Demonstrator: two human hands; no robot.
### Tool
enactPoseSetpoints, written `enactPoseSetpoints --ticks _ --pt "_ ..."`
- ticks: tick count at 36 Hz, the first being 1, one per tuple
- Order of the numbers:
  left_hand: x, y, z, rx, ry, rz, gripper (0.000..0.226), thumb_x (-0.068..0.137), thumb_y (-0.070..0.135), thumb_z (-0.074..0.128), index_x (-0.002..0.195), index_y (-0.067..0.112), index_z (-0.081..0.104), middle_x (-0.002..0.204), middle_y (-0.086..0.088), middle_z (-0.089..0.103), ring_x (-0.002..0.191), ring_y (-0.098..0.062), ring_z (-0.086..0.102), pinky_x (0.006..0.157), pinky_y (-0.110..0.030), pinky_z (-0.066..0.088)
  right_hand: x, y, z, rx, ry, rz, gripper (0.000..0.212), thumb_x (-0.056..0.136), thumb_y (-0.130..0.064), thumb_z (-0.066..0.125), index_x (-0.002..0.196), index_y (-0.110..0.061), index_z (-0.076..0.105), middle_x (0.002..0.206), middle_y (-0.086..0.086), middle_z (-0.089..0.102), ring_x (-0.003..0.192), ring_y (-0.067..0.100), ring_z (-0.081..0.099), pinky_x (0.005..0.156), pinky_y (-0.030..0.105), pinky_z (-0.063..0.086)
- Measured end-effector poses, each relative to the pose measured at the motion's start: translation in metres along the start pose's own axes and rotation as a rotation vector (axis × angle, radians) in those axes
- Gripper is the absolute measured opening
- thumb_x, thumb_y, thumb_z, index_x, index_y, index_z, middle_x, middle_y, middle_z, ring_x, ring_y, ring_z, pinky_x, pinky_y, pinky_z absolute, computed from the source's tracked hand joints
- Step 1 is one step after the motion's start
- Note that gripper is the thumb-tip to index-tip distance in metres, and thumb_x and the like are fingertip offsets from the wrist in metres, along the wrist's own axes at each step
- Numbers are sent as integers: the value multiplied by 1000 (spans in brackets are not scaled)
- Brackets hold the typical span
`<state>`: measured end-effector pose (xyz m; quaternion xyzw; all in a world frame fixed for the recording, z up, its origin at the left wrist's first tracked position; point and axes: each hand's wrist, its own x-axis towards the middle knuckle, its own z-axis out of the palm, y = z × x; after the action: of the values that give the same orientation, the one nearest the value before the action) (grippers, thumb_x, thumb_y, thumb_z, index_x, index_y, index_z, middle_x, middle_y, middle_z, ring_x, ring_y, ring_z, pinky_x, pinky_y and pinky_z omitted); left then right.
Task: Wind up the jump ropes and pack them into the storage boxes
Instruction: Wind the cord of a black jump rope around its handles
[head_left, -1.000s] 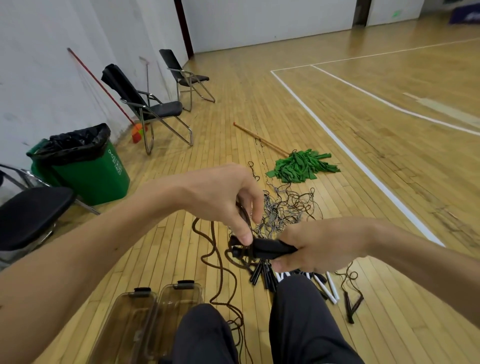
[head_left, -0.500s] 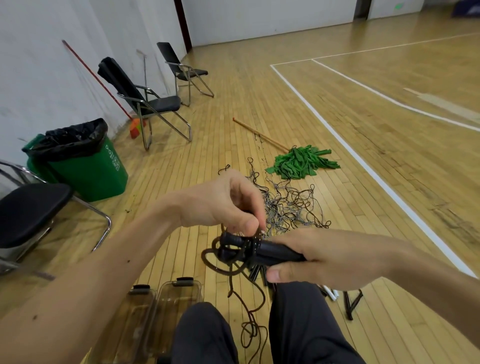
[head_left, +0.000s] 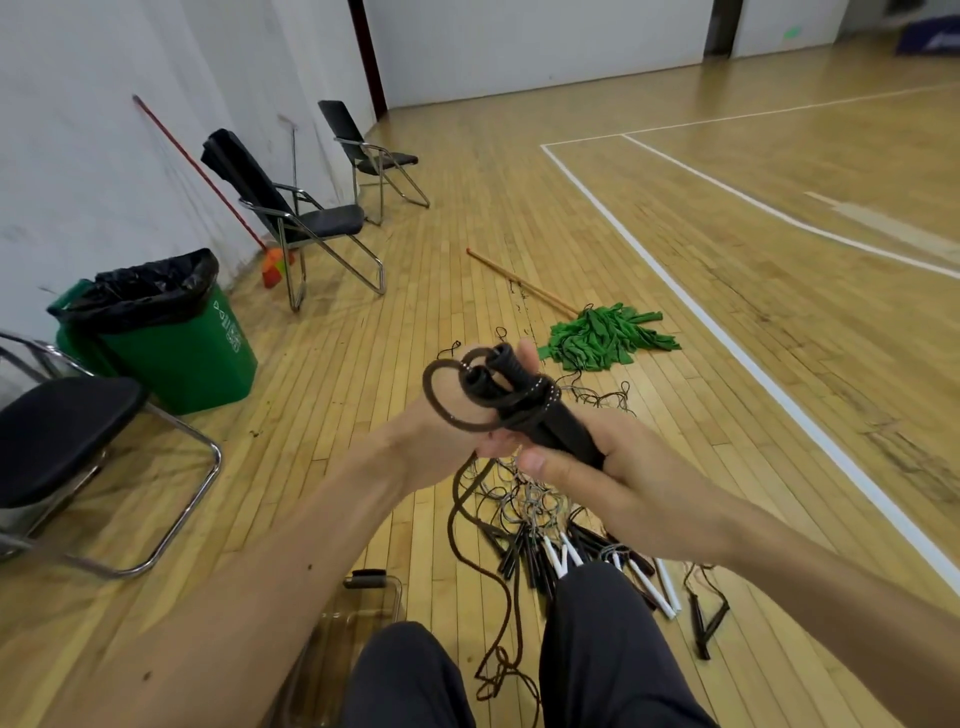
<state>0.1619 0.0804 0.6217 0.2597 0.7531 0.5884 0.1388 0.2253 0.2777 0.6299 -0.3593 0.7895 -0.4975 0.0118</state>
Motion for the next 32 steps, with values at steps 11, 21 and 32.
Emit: enactPoseSetpoints --ticks 11,21,32 --pt "1 14 18 -181 34 -118 49 99 44 43 69 8 57 51 2 38 39 -11 34 39 -18 34 5 17 -9 356 204 193 25 102 -27 56 80 -17 49 55 -7 37 44 11 31 40 22 28" --pt "-14 -14 19 29 48 -198 46 96 48 46 69 12 56 52 -3 35 44 -14 28 42 -23 23 -2 52 -20 474 253 522 24 102 -28 54 90 -11 41 58 -6 32 47 11 25 43 21 25" --pt "-31 -19 12 542 -19 -159 47 101 44 50 75 7 62 55 1 40 49 -14 35 51 -27 31 -8 103 -21 433 272 733 21 105 -25 54 97 -8 45 58 -7 33 47 9 27 43 21 26"
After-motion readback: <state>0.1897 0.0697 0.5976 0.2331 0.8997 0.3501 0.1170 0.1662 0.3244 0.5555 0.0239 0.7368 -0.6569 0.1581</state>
